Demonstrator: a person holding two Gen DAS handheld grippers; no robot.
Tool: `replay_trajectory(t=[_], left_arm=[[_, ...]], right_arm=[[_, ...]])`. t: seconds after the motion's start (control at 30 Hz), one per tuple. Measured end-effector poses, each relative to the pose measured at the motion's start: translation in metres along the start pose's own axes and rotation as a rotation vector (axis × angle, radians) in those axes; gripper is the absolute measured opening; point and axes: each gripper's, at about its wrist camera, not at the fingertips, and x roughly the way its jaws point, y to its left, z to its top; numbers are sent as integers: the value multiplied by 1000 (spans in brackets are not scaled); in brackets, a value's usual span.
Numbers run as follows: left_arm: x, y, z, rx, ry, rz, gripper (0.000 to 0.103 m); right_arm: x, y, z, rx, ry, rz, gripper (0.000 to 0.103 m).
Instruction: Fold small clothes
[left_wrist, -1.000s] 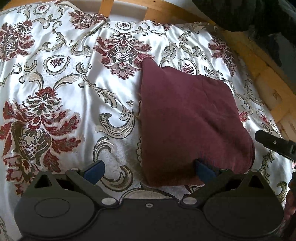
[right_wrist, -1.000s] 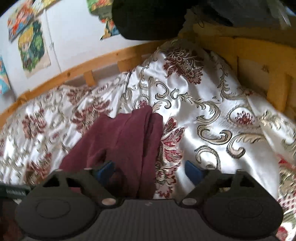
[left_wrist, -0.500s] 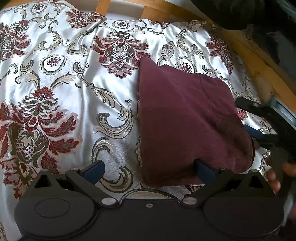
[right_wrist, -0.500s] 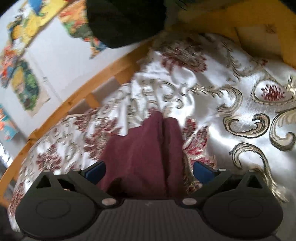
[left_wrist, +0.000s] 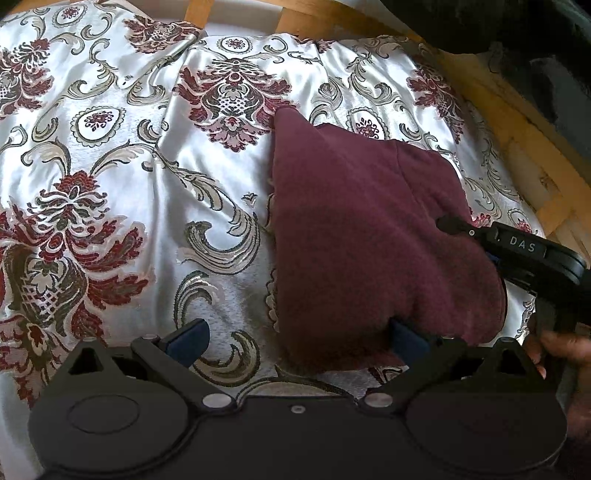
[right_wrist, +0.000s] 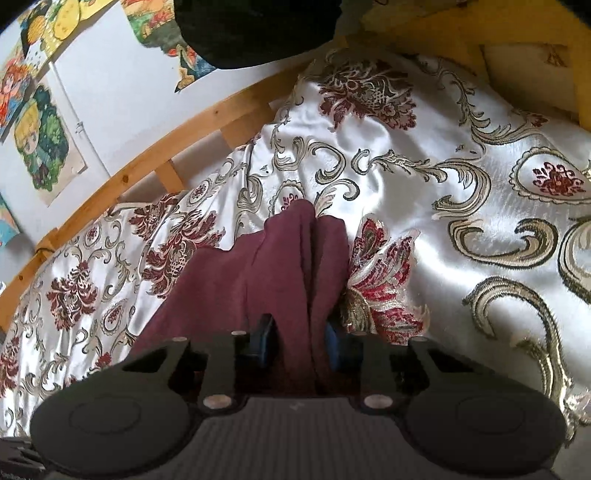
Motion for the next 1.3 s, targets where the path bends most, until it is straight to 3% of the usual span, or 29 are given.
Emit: replay_trajectory(t=[0.2, 0.33, 0.5, 0.67, 0.77, 1.3], left_arm=[[0, 3, 0, -9, 11, -14, 102], [0, 3, 0, -14, 15, -16, 102], [0, 3, 0, -11, 13, -12, 102], [0, 3, 0, -12, 14, -13, 102], [0, 3, 0, -12, 14, -13, 102], [1, 3, 3, -9, 28, -19, 102]], right_arm=[[2, -3, -3, 2, 2, -1, 32], [3, -8, -4, 35, 2, -7, 43], [4, -10, -4, 34, 3, -7, 43], [2, 1, -5, -50, -9, -12, 31], [1, 9, -6, -103, -16, -28, 30], [1, 8, -6, -113, -18, -28, 30]])
